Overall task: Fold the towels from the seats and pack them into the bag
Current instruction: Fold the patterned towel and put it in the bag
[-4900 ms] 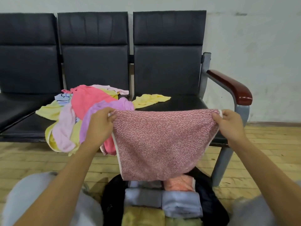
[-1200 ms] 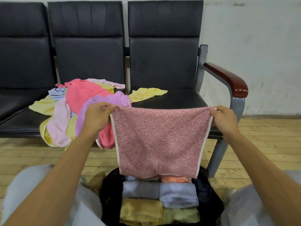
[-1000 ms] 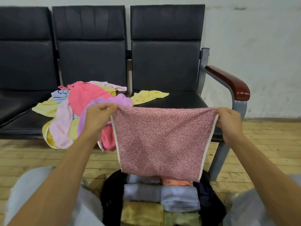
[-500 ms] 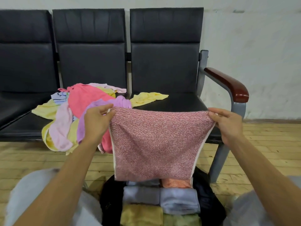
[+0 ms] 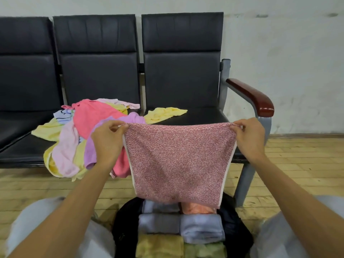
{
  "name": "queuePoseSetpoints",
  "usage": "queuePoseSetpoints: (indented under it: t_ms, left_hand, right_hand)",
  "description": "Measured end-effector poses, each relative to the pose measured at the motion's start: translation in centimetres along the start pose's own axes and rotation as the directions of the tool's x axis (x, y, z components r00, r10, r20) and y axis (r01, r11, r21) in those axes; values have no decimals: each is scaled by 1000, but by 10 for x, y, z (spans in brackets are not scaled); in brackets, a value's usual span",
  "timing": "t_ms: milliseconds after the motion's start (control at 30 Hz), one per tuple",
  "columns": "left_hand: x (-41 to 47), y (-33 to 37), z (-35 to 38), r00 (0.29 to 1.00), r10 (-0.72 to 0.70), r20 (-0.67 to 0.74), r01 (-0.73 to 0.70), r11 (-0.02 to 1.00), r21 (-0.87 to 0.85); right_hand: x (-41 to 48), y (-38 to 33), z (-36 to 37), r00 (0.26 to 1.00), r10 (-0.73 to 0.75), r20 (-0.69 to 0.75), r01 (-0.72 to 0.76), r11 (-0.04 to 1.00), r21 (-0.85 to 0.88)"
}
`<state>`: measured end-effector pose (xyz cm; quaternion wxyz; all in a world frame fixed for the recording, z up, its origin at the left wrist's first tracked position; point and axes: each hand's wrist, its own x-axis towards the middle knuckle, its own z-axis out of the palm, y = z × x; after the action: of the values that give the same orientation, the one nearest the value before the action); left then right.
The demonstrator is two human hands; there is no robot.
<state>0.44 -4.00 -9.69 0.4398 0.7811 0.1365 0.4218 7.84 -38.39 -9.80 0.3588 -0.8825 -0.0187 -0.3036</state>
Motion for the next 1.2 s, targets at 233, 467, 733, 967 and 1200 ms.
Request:
queuePoseSetpoints:
  t_ms: [233,467,733,967,1200]
  left_hand:
    - [37,-4,34,998,31,58,-34,998,54]
    - [67,-6,87,919,-197,341,255,957,-134]
    - [96,-33,145,934,-123,334,172,978,-120]
    - [125,-53,188,959,-95,265,127,987,-103]
    - [102,-50,169,974,10,226,31,983,-179]
  right_hand:
    - [35,1,12,999,-4,-36,7,998,62]
    - [73,18,42,999,30,-22,-29,998,62]
    - [117,49,93,994,97,57,-99,995,22]
    - [149,45,121,989,148,-3,-144,968,207]
    - [137,48,108,998,58,-27,-49,969,244]
